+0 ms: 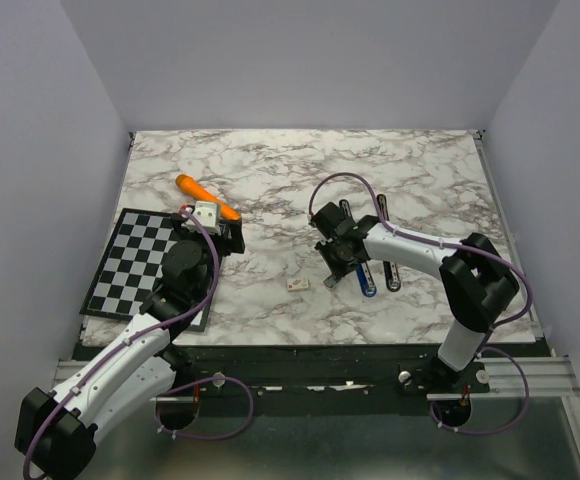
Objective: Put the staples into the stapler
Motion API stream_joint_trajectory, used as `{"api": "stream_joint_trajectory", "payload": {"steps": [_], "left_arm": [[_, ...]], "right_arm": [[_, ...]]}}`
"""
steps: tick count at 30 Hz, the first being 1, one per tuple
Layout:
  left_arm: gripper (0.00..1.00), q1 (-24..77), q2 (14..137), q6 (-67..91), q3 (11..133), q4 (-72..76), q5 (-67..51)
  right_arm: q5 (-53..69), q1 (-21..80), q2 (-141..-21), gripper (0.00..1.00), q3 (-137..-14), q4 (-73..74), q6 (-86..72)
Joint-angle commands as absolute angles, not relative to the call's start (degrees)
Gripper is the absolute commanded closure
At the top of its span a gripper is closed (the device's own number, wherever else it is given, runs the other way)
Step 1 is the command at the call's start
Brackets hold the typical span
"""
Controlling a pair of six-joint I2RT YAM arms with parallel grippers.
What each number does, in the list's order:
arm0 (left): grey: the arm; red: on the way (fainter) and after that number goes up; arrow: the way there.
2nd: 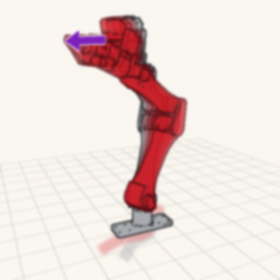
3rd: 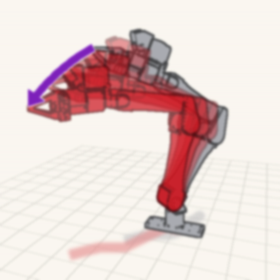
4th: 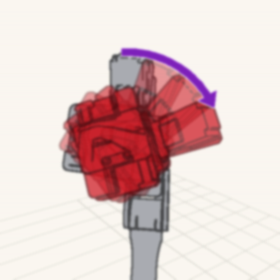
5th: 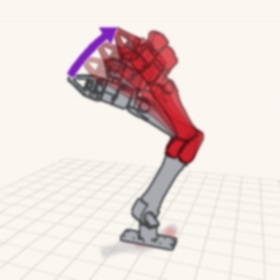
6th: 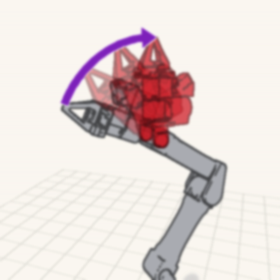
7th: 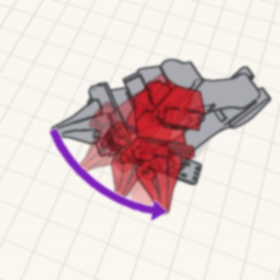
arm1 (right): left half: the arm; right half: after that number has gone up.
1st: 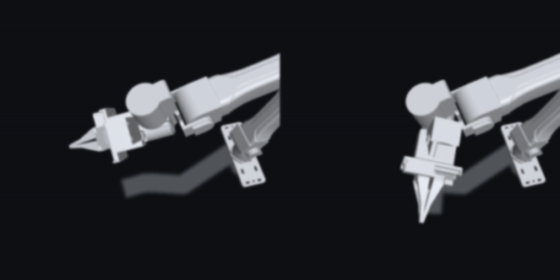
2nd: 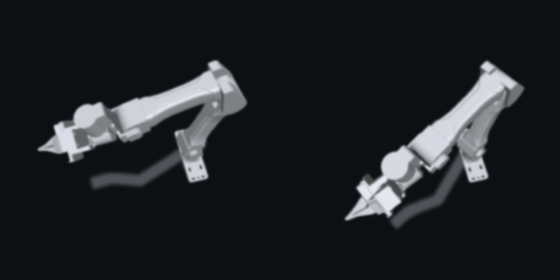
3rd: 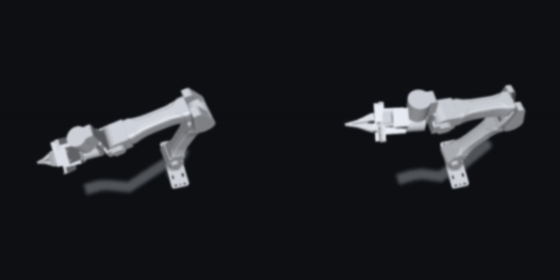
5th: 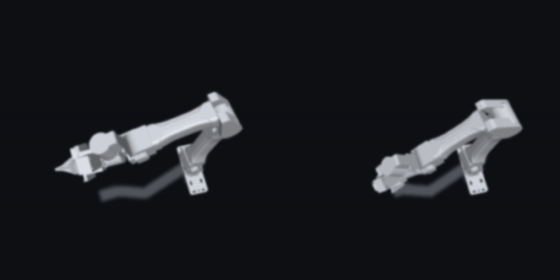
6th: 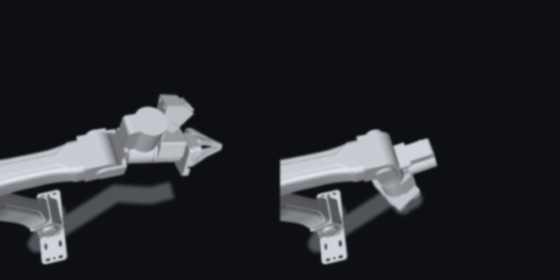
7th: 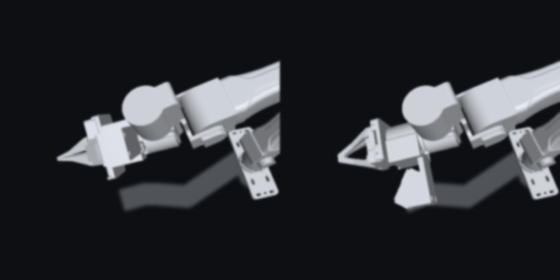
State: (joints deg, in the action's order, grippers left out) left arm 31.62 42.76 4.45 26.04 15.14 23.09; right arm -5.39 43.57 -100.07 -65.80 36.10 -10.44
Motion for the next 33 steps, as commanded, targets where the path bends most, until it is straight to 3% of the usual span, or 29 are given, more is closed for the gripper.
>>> {"api": "stream_joint_trajectory", "payload": {"steps": [1,16,25,33], "left_arm": [[0.01,31.4,42.9,4.7,26.5,16.4,22.6],[0.01,31.4,43.1,4.7,26.5,16.4,22.5],[0.01,31.4,42.8,4.5,26.5,16.4,22.7],[0.01,31.4,42.7,4.4,26.5,16.4,22.9]], "right_arm": [[-7.6,44.2,-101.7,0.72,-64.5,35.3,-10.2],[-5.9,44.2,-102.5,0.71,-64.4,34.1,-8.9],[-13.4,44.1,-101.7,0.73,-64.2,35.0,-10.5],[-10.0,44.2,-100.4,0.74,-63.8,33.6,-9.8]]}}
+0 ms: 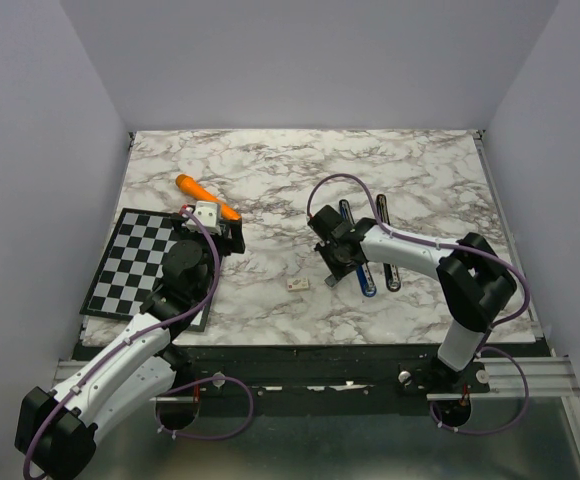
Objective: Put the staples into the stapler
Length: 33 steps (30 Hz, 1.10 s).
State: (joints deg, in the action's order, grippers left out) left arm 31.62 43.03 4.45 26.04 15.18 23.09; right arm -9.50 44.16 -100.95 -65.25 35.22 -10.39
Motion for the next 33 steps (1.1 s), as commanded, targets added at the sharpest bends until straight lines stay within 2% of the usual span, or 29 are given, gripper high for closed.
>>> {"api": "stream_joint_trajectory", "payload": {"steps": [1,14,33], "left_arm": [[0.01,31.4,42.6,4.4,26.5,16.4,22.9],[0.01,31.4,42.3,4.5,26.5,16.4,22.6],[0.01,31.4,41.9,4.6,26.5,16.3,22.3]], "right_arm": [[-9.6,44.1,-100.0,0.74,-63.8,33.5,-9.8],[-7.6,44.0,-100.0,0.67,-63.2,32.5,-9.0],[-7.3,43.4,-99.1,0.65,-63.9,31.9,-9.4]]}}
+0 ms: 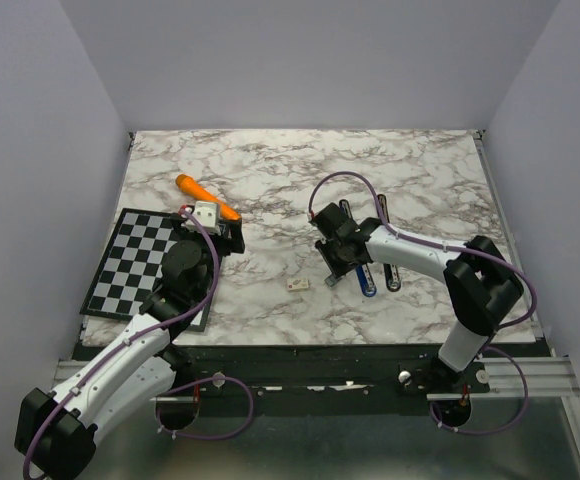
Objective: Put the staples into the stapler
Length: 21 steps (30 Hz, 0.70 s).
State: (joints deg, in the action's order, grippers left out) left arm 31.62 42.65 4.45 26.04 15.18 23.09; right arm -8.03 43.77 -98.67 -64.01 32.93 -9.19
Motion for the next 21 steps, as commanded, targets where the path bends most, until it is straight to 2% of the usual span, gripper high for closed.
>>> {"api": "stream_joint_trajectory", "payload": {"steps": [1,21], "left_arm": [[0.01,31.4,42.0,4.6,26.5,16.4,22.3],[0.01,31.4,41.8,4.5,26.5,16.3,22.5]], "right_arm": [[-7.2,43.3,-99.2,0.65,-63.9,31.7,-9.3],[-5.3,42.5,-102.6,0.66,-63.2,32.5,-9.8]]}}
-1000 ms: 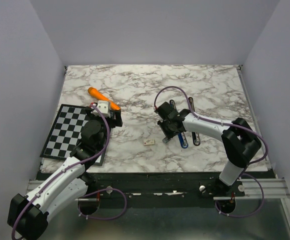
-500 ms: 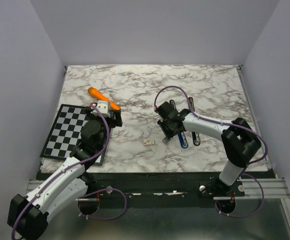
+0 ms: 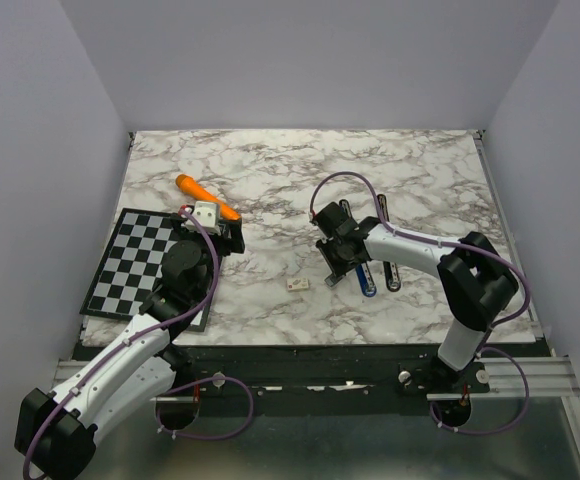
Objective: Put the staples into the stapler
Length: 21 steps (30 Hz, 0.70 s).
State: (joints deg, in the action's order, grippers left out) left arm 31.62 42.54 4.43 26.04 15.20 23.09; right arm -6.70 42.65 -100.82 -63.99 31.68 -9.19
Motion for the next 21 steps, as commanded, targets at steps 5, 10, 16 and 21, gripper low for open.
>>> {"api": "stream_joint_trajectory", "payload": {"steps": [5,10,16,21], "left_arm": [[0.01,31.4,41.9,4.5,26.5,16.4,22.5],[0.01,31.4,41.9,4.5,26.5,16.3,22.5],[0.01,31.4,42.0,4.5,26.5,16.4,22.6],[0.01,31.4,42.0,4.5,26.5,16.4,22.5]], "right_arm": [[-5.2,42.4,-101.8,0.77,-63.3,32.7,-10.0],[-5.0,42.4,-100.6,0.85,-65.0,33.7,-9.9],[-4.7,42.4,-97.7,0.86,-67.1,34.9,-10.3],[-5.4,42.4,-95.9,0.86,-67.5,35.2,-11.1]]}}
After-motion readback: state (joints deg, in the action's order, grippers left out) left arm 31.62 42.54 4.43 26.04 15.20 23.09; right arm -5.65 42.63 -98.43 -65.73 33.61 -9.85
